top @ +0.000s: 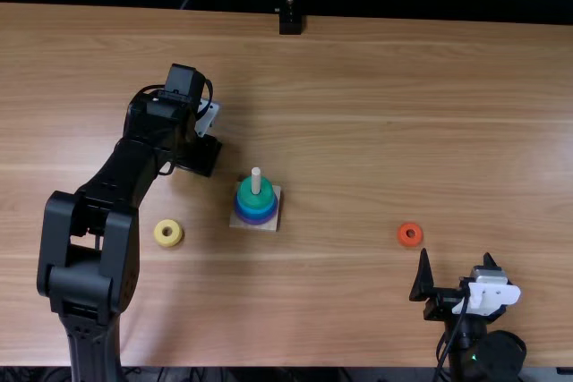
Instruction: Build the Hanoi tower: stack the rings onto the peg from bottom to top in this color order: purple, dark blue, light blue, dark green, light green, yellow, orange.
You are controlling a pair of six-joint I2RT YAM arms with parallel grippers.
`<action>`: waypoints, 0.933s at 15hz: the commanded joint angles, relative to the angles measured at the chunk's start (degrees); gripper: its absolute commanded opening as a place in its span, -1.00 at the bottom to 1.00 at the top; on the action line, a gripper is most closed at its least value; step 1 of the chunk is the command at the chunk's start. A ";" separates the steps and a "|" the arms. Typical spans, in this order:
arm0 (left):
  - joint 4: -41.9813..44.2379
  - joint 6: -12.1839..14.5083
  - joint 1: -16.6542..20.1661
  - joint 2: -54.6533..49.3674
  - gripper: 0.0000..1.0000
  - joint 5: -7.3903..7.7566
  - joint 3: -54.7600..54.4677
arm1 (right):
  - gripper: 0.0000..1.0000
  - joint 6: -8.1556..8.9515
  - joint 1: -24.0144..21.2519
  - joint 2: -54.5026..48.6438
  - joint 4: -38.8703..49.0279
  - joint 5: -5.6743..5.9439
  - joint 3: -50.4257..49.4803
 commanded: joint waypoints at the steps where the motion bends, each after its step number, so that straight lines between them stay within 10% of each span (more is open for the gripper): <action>1: -0.17 0.69 0.41 0.76 -1.00 2.46 1.23 | 1.00 0.05 -0.47 -0.73 -4.11 0.37 -3.92; 14: -21.69 0.58 0.67 -5.57 -1.00 2.98 13.62 | 1.00 0.05 -0.47 -0.73 -4.11 0.37 -3.83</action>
